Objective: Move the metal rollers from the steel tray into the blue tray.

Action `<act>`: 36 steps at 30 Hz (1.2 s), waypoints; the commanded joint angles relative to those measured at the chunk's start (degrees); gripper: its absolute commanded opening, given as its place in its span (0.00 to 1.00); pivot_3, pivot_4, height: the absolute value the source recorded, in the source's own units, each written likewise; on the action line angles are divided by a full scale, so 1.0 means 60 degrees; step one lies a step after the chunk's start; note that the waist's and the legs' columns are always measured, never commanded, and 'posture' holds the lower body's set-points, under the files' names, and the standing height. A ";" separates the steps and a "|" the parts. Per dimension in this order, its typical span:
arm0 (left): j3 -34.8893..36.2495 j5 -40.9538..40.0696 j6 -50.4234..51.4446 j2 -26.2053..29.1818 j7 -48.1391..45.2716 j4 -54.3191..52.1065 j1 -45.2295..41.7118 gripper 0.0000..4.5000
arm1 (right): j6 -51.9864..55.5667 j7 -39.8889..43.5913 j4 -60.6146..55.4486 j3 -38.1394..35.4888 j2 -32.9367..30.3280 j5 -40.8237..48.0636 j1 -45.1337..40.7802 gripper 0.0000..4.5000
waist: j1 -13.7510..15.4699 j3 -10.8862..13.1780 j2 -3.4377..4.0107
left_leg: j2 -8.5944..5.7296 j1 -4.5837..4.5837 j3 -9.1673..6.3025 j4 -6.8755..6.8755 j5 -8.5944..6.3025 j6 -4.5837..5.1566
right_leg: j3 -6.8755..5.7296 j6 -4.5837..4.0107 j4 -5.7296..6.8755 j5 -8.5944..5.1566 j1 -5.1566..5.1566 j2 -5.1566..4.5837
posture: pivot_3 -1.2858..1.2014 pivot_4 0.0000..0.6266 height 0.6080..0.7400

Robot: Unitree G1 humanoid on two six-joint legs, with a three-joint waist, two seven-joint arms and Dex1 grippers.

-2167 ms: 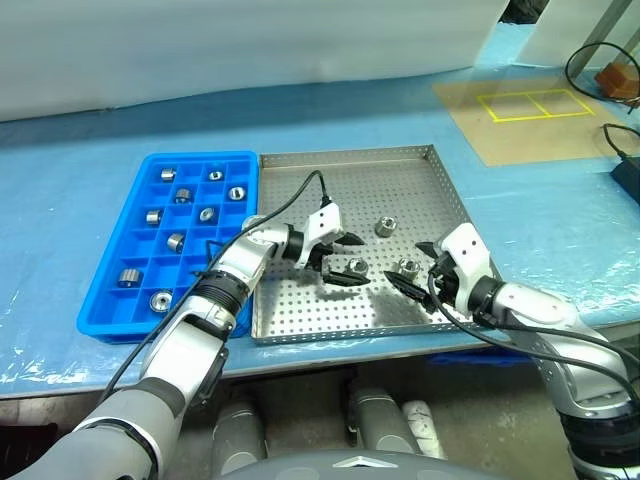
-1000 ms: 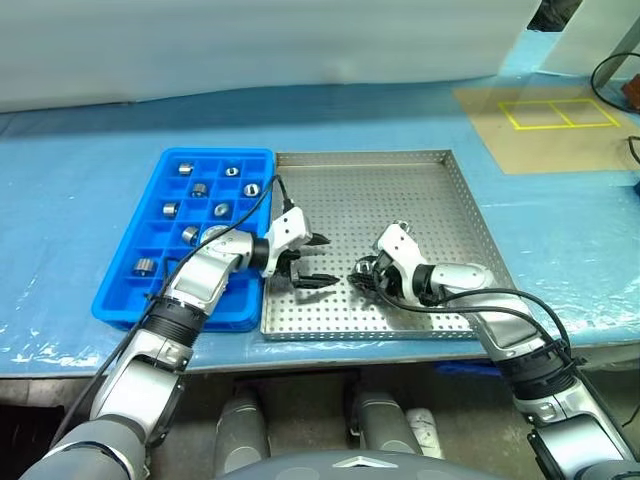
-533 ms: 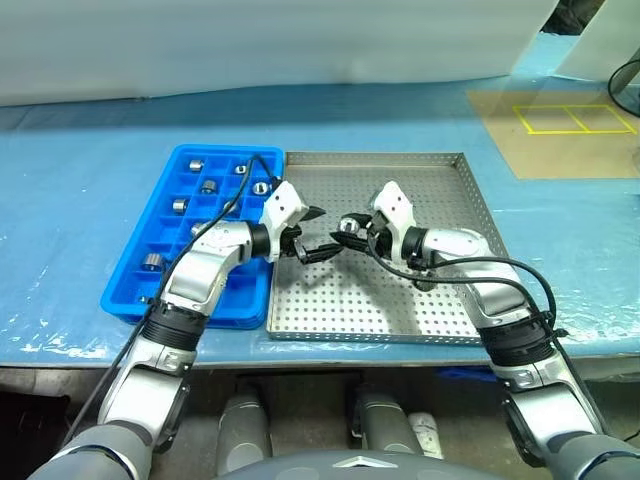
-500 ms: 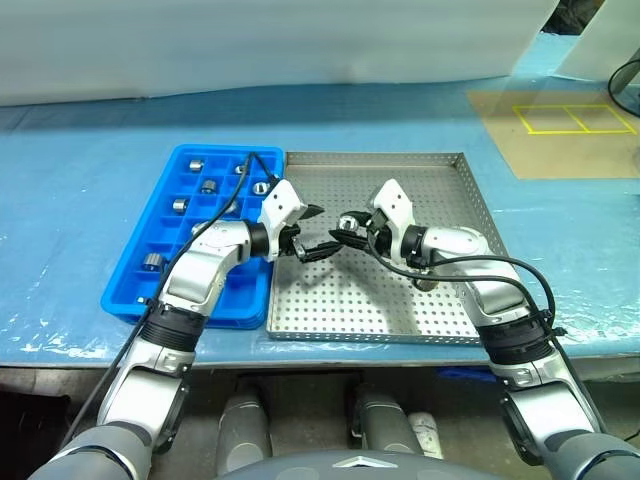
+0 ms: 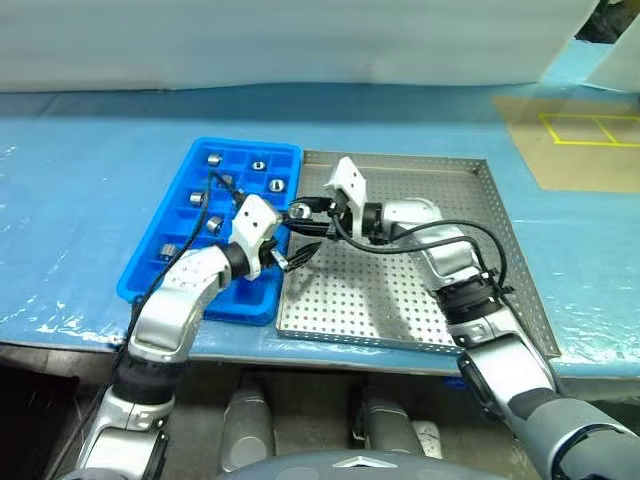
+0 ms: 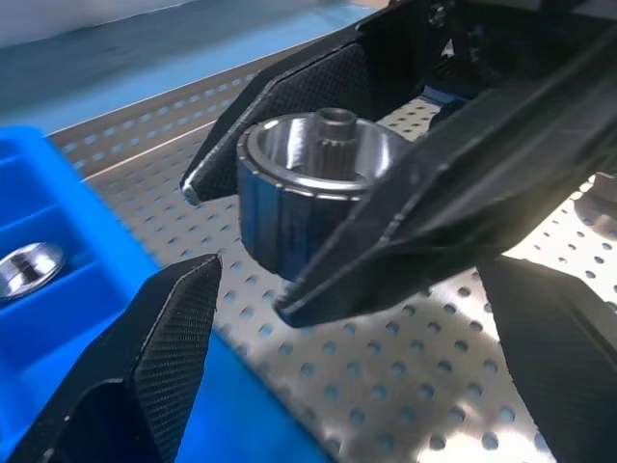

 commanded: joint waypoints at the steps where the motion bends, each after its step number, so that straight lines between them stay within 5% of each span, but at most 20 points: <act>1: 0.0429 -0.0090 0.0405 0.0057 0.0725 -0.1354 0.0522 1.00 | -0.0991 0.0198 0.1079 0.0272 0.0459 -0.0389 -0.0809 0.37 | 0.0177 0.0001 -0.0001 | 0.0003 -0.0003 -0.0006 0.0000 0.0001 -0.0003 | -0.0011 -0.0004 0.0000 -0.0002 0.0000 0.0000 | 0.64 0.24 1.00; 15: 0.0974 0.0078 0.1564 -0.0302 0.3030 -0.3312 0.2694 1.00 | -0.3284 -0.0608 0.5845 0.0349 0.1737 -0.2150 -0.2723 0.37 | 0.0968 0.0006 0.0006 | 0.0007 -0.0030 -0.0049 -0.0007 0.0014 -0.0028 | -0.0058 -0.0014 0.0004 -0.0011 -0.0001 -0.0003 | 0.71 0.24 1.00; 25: 0.0877 -0.0001 0.1569 -0.0251 0.3284 -0.3405 0.2794 1.00 | -0.2584 0.1194 0.4765 0.0497 0.1874 -0.1897 -0.2050 0.37 | 0.1208 0.0007 0.0007 | 0.0007 -0.0041 -0.0074 -0.0007 0.0018 -0.0036 | -0.0069 -0.0013 0.0006 -0.0011 -0.0005 0.0000 | 0.71 0.24 1.00; 32: 0.1003 -0.0092 0.1626 -0.0146 0.3257 -0.3339 0.2637 1.00 | -0.2221 0.0691 0.4578 0.0469 0.2078 -0.2200 -0.1873 0.37 | 0.1208 0.0007 0.0008 | 0.0004 -0.0047 -0.0093 -0.0006 0.0026 -0.0050 | -0.0073 -0.0013 0.0017 -0.0011 -0.0013 0.0000 | 0.71 0.24 1.00; 36: 0.1001 -0.0128 0.1608 -0.0079 0.3240 -0.3244 0.2557 1.00 | -0.2199 0.0355 0.4747 0.0256 0.2192 -0.2118 -0.2093 0.66 | 0.1213 0.0007 0.0008 | 0.0002 -0.0048 -0.0098 -0.0006 0.0027 -0.0051 | -0.0074 -0.0013 0.0019 -0.0011 -0.0013 0.0001 | 0.70 0.24 1.00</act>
